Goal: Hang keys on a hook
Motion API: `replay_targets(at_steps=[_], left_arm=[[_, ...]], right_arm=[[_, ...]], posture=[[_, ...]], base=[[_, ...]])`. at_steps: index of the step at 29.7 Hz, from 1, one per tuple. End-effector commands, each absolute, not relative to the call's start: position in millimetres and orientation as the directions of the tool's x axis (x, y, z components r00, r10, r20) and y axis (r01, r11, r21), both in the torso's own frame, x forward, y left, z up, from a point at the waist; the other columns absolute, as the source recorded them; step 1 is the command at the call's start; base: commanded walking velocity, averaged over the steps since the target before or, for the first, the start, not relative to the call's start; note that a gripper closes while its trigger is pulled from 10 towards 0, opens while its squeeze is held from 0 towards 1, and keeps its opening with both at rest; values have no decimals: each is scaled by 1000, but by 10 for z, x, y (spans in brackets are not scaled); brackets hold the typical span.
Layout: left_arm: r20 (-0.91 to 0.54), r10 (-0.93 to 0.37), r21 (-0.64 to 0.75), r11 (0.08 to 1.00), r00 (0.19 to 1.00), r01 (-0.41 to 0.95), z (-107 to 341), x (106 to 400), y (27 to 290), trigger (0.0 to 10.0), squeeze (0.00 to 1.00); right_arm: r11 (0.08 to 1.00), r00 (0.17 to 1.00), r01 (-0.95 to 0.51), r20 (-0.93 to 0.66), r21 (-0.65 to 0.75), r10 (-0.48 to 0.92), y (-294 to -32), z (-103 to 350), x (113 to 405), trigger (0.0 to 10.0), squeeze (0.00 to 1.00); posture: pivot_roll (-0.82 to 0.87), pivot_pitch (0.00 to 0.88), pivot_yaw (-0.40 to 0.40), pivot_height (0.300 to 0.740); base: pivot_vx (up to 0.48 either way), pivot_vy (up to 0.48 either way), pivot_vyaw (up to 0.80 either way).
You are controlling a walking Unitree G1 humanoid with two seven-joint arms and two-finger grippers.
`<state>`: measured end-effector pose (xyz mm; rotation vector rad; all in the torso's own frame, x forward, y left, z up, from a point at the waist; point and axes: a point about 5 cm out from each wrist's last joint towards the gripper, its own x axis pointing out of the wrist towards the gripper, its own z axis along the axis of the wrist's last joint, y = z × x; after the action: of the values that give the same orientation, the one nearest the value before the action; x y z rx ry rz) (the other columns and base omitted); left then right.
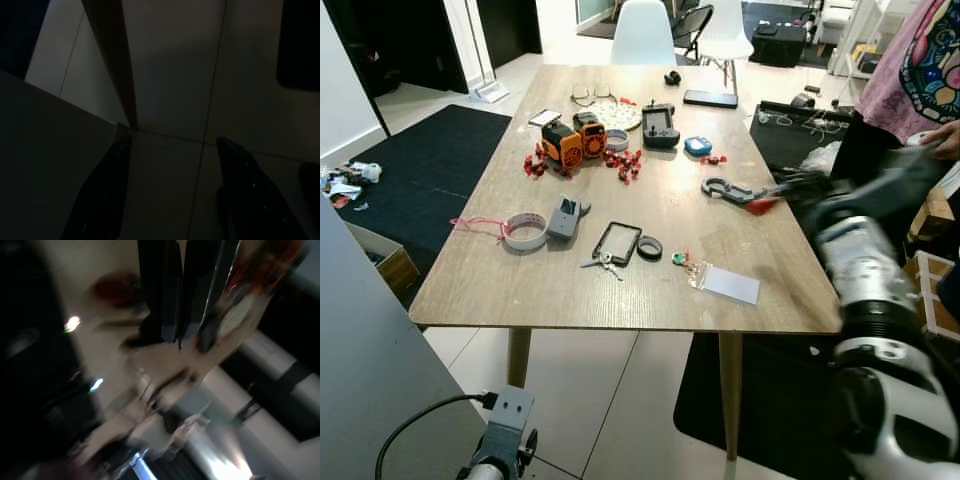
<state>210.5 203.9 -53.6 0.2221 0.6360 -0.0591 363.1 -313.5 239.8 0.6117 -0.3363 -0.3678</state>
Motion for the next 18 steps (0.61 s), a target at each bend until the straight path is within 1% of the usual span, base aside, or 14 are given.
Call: replay_targets(at_steps=[1,2,3,5,8,9,10,11,12,13,15,16,17,18], left_arm=[[-599,36,186,978,800,96,-551,2063,2083,10000,0],[-597,47,187,979,801,83,-552,2055,2097,10000,0],[-597,54,188,979,801,74,-553,2049,2107,10000,0],[-597,54,188,979,801,74,-553,2049,2107,10000,0],[-598,83,184,982,797,35,-578,1990,2133,10000,0],[-598,83,184,982,797,35,-578,1990,2133,10000,0],[-600,90,183,983,795,27,-588,1970,2135,10000,0],[-600,90,183,983,795,27,-588,1970,2135,10000,0],[-602,92,183,983,793,24,-599,1947,2133,10000,0],[-602,92,183,983,793,24,-599,1947,2133,10000,0],[-609,107,186,983,786,10,-630,1887,2131,10000,0],[-611,112,187,982,783,5,-641,1864,2131,10000,0],[-611,112,187,982,783,5,-641,1864,2131,10000,0],[-615,124,189,982,778,-7,-658,1831,2130,10000,0]], right_arm=[[729,806,337,217,596,-550,-3412,2380,3465,0,0],[709,750,410,231,573,-620,-3624,2367,3316,0,0],[697,714,454,241,556,-657,-3742,2360,3224,0,0],[697,714,454,241,556,-657,-3742,2360,3224,0,0],[628,640,642,143,441,-755,-4109,1939,2843,0,0],[628,640,642,143,441,-755,-4109,1939,2843,0,0],[610,632,690,85,389,-770,-4166,1734,2736,0,0],[610,632,690,85,389,-770,-4166,1734,2736,0,0],[605,634,726,24,328,-773,-4159,1492,2641,0,0],[605,634,726,24,328,-773,-4159,1492,2641,0,0],[627,655,755,-161,193,-738,-3982,857,2443,0,0],[640,658,753,-216,152,-722,-3902,665,2367,0,0],[640,658,753,-216,152,-722,-3902,665,2367,0,0],[694,682,713,-335,103,-651,-3680,337,2291,0,0]], posture=[[67,45,-36,740],[68,45,-40,740],[68,45,-40,740],[68,45,-40,740],[64,39,-51,740],[64,39,-51,740],[64,39,-53,740],[64,39,-53,740],[63,36,-58,740],[63,36,-58,740],[67,32,-68,740],[67,30,-69,740],[67,30,-69,740],[68,27,-71,740]], base=[[0,0,0],[0,0,0],[0,0,0],[0,0,0],[0,0,0],[0,0,0],[0,0,0],[0,0,0],[0,0,0],[0,0,0],[0,0,0],[0,0,0],[0,0,0],[0,0,0]])
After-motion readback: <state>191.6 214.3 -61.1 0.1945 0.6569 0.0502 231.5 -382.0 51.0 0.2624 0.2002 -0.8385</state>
